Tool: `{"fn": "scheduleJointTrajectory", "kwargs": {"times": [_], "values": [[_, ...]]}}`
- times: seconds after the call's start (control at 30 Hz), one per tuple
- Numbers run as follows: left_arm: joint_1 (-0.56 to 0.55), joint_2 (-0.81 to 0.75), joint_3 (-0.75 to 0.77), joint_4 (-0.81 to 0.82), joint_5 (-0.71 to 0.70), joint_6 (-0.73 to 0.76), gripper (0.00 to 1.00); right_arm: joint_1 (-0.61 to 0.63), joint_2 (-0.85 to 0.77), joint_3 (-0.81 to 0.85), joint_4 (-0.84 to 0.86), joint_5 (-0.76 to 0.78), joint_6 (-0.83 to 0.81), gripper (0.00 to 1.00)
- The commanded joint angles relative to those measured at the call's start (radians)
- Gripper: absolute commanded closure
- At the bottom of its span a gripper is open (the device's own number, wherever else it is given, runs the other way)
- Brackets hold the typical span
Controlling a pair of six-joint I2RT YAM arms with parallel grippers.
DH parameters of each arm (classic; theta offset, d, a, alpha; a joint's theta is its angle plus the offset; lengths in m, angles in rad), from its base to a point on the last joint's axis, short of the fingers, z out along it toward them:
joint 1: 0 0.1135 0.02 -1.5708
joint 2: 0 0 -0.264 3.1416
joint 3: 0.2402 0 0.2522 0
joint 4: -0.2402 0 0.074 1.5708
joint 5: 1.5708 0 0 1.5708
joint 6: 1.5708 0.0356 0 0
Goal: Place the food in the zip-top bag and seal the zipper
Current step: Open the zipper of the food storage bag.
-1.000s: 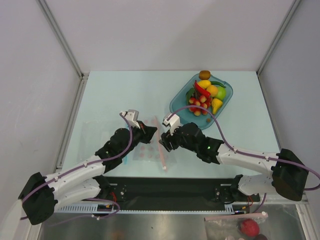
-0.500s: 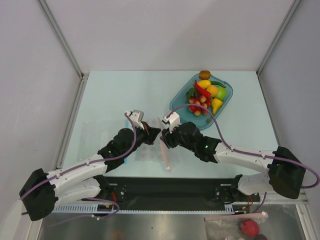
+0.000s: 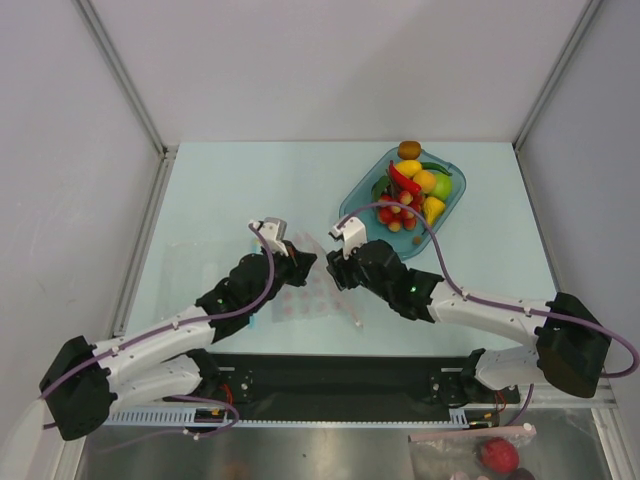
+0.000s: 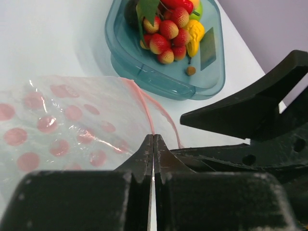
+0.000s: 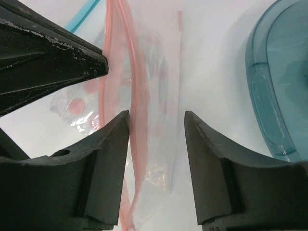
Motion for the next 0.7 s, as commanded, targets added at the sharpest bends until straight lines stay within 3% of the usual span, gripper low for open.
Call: {"fn": "scheduleJointTrajectory", "kwargs": {"times": [0.0,0.17,0.27,0.57,0.67], "values": [[-0.005,0.01,0.055,-0.025,-0.052,0.017,1.0,0.005,0.004,0.055,-0.013,0.064,-0.017,0.46],[-0.005,0.046,0.089,-0.074,-0.07,0.02,1.0,0.057,0.033,0.073,-0.023,0.101,-0.066,0.34],[-0.005,0.043,0.091,-0.078,-0.075,0.019,1.0,0.092,0.067,0.105,-0.046,0.173,-0.089,0.39],[-0.005,0.029,0.088,-0.089,-0.107,0.015,1.0,0.104,0.125,0.138,-0.076,0.227,-0.089,0.68],[-0.005,0.03,0.088,-0.094,-0.115,0.011,1.0,0.104,0.114,0.133,-0.074,0.219,-0.089,0.83]]}}
